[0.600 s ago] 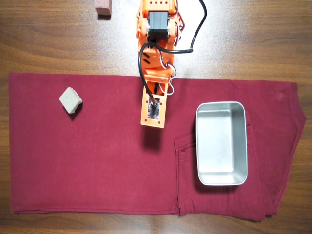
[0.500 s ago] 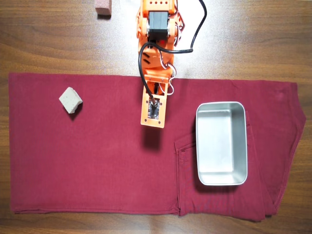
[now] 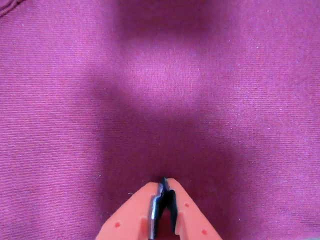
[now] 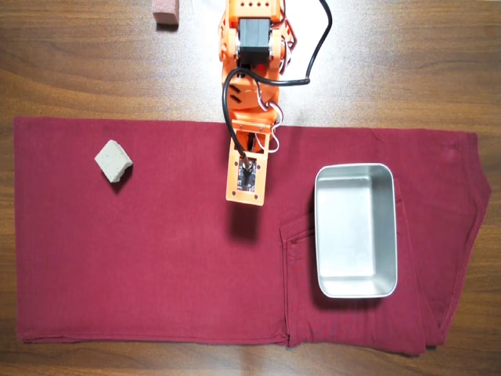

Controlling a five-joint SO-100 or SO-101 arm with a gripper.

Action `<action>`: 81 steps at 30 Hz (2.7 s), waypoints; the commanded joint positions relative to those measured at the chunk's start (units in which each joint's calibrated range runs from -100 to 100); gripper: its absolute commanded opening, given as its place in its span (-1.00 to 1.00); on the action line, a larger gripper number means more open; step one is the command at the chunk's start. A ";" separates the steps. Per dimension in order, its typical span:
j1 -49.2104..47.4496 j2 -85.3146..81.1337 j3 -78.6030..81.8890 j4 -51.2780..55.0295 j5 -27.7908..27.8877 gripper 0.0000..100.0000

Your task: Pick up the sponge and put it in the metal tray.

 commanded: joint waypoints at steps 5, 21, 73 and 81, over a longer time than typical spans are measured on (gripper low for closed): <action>-0.20 0.38 0.37 0.94 -0.05 -1.00; -0.20 0.38 0.37 0.94 -0.05 -1.00; 75.71 69.98 -74.28 -11.14 8.89 -0.30; 71.39 81.79 -74.10 -19.90 6.79 -0.06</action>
